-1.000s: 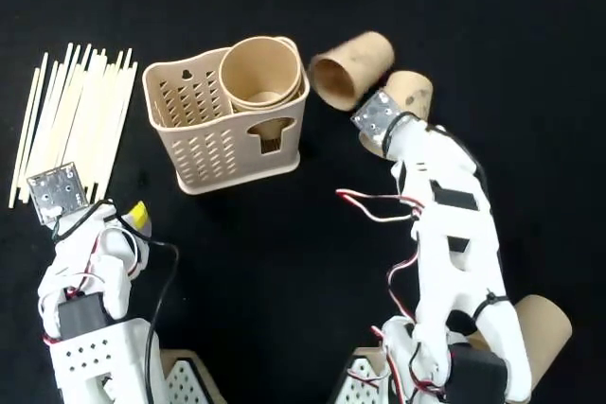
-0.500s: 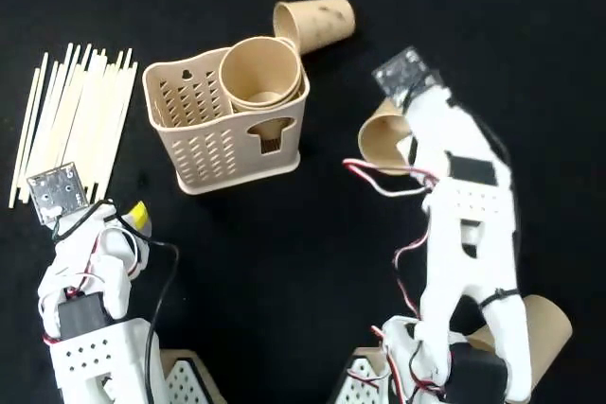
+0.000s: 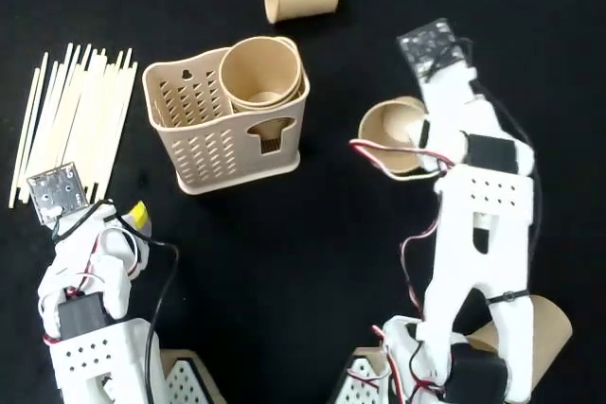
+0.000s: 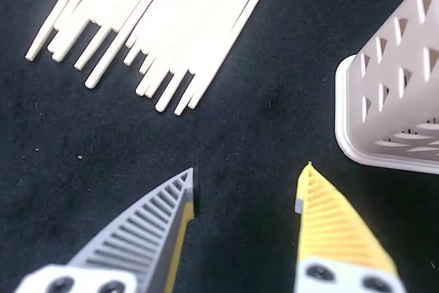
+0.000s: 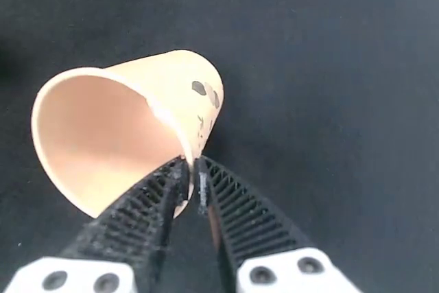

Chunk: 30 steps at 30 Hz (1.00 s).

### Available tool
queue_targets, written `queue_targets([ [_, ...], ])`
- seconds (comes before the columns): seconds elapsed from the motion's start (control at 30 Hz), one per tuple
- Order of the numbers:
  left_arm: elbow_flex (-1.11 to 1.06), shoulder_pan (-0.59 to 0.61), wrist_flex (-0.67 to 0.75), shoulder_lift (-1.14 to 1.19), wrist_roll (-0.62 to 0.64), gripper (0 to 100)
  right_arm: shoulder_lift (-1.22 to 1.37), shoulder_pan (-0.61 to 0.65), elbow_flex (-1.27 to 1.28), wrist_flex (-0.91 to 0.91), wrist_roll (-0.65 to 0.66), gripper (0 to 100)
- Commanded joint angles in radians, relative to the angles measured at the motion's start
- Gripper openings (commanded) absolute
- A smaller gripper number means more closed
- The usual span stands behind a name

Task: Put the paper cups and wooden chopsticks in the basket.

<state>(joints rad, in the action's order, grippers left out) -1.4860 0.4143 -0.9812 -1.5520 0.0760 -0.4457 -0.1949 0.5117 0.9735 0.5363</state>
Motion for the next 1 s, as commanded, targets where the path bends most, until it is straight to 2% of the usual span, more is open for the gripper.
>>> queue_targets([
  [0.0, 0.008, -0.012, 0.020, -0.009, 0.000, 24, -0.042, -0.038, -0.070, 0.006, -0.028, 1.2],
  [0.2, 0.007, -0.012, 0.020, -0.009, 0.000, 24, -0.084, -0.031, -0.170, 0.114, -0.075, 1.2],
  [0.43, 0.007, -0.012, 0.020, -0.009, 0.000, 24, -0.193, 0.058, -0.403, 0.341, -0.133, 1.2],
  [0.67, 0.007, -0.012, 0.020, -0.009, 0.000, 24, -0.219, 0.238, -0.656, 0.532, -0.230, 1.2],
  [0.97, 0.005, -0.012, 0.020, -0.009, 0.000, 24, -0.217, 0.483, -0.914, 0.612, -0.382, 1.2],
])
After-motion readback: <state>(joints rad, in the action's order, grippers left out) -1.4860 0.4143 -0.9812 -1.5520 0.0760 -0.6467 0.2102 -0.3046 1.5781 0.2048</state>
